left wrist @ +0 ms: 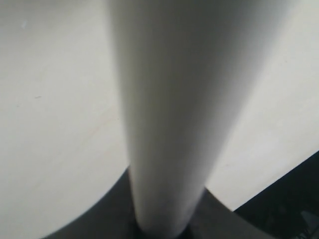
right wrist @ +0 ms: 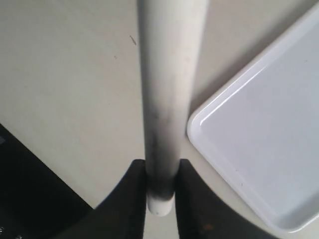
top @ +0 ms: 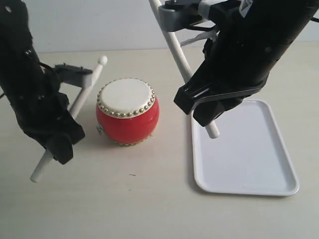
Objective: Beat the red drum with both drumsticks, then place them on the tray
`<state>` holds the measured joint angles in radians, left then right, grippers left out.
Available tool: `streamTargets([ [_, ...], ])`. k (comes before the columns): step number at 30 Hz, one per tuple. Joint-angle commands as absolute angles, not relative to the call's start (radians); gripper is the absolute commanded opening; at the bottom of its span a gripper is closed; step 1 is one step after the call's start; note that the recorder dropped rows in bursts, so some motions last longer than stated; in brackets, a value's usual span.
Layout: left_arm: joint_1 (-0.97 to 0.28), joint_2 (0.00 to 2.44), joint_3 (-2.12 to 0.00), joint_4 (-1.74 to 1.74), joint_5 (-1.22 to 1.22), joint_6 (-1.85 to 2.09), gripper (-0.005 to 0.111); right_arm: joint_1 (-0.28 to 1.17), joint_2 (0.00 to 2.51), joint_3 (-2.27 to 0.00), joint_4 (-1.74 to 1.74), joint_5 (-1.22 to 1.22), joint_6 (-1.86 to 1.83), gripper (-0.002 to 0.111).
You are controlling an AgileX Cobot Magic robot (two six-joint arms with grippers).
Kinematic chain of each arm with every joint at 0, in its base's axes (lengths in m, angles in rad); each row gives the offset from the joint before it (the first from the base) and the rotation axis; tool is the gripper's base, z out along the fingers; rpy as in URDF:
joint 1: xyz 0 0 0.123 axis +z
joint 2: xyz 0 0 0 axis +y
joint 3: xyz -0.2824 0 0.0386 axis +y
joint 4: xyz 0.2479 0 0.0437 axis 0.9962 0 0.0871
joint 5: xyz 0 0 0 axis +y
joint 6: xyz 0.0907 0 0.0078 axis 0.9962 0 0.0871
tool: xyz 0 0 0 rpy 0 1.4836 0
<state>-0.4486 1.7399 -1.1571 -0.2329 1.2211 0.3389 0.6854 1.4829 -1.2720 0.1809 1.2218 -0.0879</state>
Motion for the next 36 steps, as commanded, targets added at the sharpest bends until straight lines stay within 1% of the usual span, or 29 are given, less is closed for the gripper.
streamTargets([
  [1,-0.458,1.879,-1.163,-0.244,1.221,0.363,0.0,0.687,1.462,-1.275,0.169,1.221,-0.076,0.0],
  [4,-0.458,1.965,-1.163,-0.244,1.221,0.351,0.0,0.687,1.462,-1.275,0.172,1.221,-0.077,0.0],
  [6,-0.458,1.978,-1.163,-0.244,1.221,0.331,0.0,0.687,1.462,-1.273,0.172,1.221,-0.077,0.0],
  [10,-0.458,1.893,-1.163,-0.244,1.221,0.332,0.0,0.687,1.462,-1.273,0.162,1.221,-0.084,0.0],
  [14,-0.455,1.75,-1.163,-0.238,1.221,0.332,0.0,0.667,1.466,-1.268,0.045,1.221,-0.041,0.0],
  [16,-0.455,1.666,-1.161,-0.243,1.221,0.332,0.0,0.614,1.466,-1.235,0.036,1.221,-0.031,0.0],
  [17,-0.455,1.583,-1.156,-0.248,1.221,0.332,0.0,0.543,1.473,-1.163,0.057,1.221,-0.035,0.0],
  [18,-0.455,1.548,-1.151,-0.248,1.221,0.332,0.0,0.513,1.48,-1.124,0.073,1.221,-0.044,0.0],
  [19,-0.455,1.464,-1.127,-0.25,1.221,0.332,0.0,0.436,1.506,-1.025,0.102,1.216,-0.059,0.0],
  [20,-0.455,1.431,-1.112,-0.25,1.221,0.332,0.0,0.4,1.522,-0.982,0.12,1.198,-0.068,0.0],
  [21,-0.455,1.355,-1.075,-0.261,1.159,0.33,0.0,0.341,1.568,-0.922,0.188,1.156,-0.107,0.0],
  [22,-0.455,1.327,-1.059,-0.266,1.131,0.33,0.0,0.326,1.591,-0.909,0.215,1.142,-0.122,0.0],
  [23,-0.455,1.267,-1.02,-0.277,1.077,0.33,0.0,0.305,1.629,-0.901,0.266,1.11,-0.14,0.0],
  [27,-0.455,1.191,-0.958,-0.277,1.038,0.328,0.0,0.28,1.704,-0.904,0.272,1.029,-0.128,0.0],
  [30,-0.455,1.15,-0.921,-0.277,1.042,0.311,0.0,0.216,1.8,-0.904,0.32,1.049,-0.13,0.0],
  [34,-0.455,1.141,-0.915,-0.277,1.044,0.309,0.0,0.174,1.818,-0.946,0.322,1.094,-0.148,0.0],
  [36,-0.455,1.141,-0.915,-0.28,1.038,0.309,0.0,0.166,1.818,-1.007,0.315,1.139,-0.15,0.0],
])
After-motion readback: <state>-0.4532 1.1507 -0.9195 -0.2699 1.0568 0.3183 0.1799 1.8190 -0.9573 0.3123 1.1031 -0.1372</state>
